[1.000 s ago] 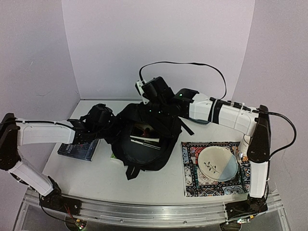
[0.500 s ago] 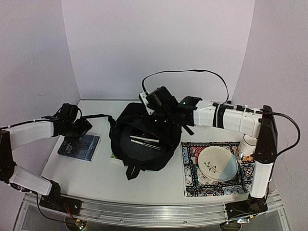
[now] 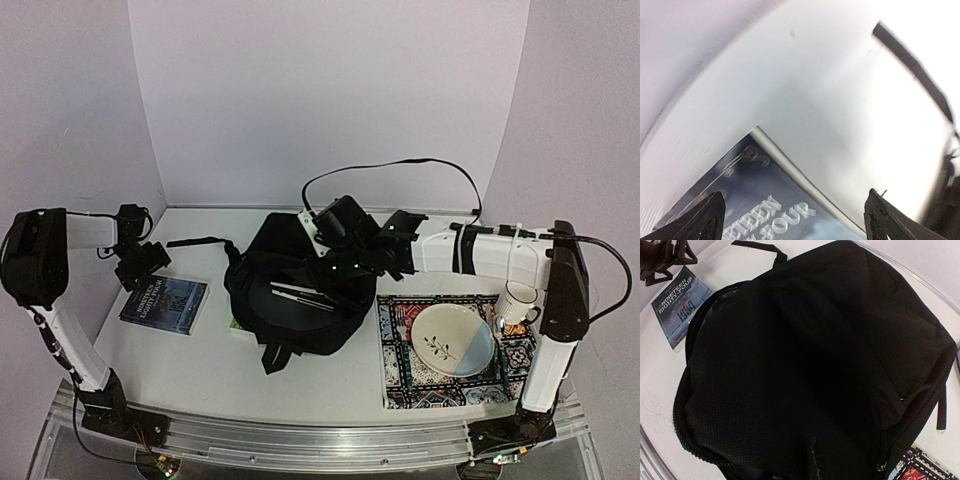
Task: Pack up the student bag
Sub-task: Move the book to the center of the board.
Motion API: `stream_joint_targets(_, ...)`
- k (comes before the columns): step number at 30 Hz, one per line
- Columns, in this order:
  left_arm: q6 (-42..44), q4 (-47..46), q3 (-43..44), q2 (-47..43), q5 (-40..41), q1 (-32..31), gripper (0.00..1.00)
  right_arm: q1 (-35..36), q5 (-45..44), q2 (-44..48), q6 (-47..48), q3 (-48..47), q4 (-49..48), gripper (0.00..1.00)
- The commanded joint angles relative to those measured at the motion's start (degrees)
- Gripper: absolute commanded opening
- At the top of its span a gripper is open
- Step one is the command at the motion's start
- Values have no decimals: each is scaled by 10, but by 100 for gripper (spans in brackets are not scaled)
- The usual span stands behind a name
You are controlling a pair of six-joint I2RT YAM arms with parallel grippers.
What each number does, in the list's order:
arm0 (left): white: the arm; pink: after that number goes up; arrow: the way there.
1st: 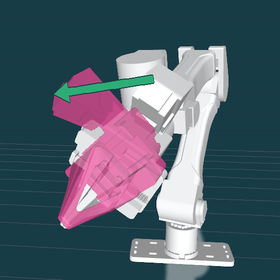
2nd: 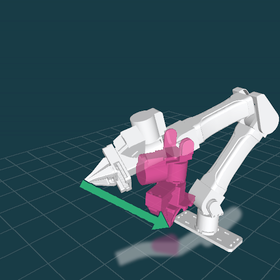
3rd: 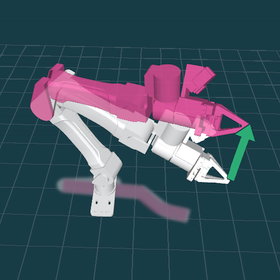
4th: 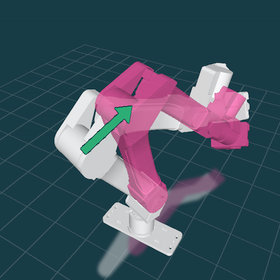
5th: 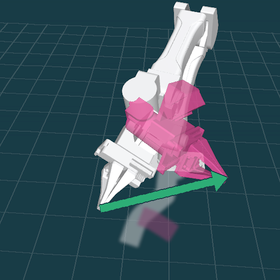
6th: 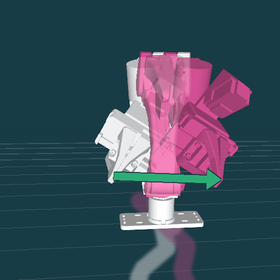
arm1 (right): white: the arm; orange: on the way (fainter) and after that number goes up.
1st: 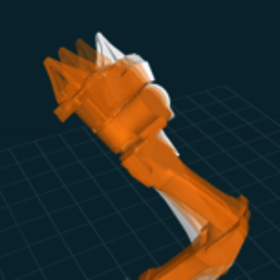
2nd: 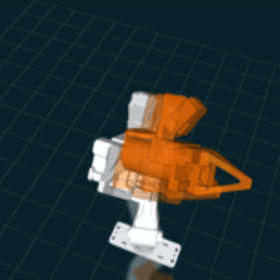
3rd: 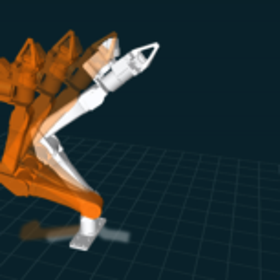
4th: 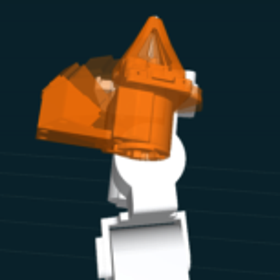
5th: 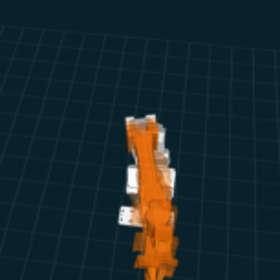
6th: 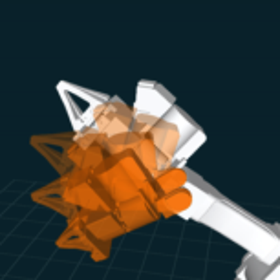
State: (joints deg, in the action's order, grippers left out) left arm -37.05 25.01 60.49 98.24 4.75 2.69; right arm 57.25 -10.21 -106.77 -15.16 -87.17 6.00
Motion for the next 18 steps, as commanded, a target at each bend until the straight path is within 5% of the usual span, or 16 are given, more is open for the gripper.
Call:
stream_joint_targets(1, 64, 20, 38, 62, -31, 0, 96, -2, 13, 39, -11, 11, 27, 18)
stream_joint_targets(6, 94, 20, 26, 94, -98, -21, 92, -1, 24, 48, -5, 9, 30, 31)
stream_joint_targets(18, 117, 37, -65, -6, -130, -210, 87, -2, 21, 61, 6, -4, 34, 40)
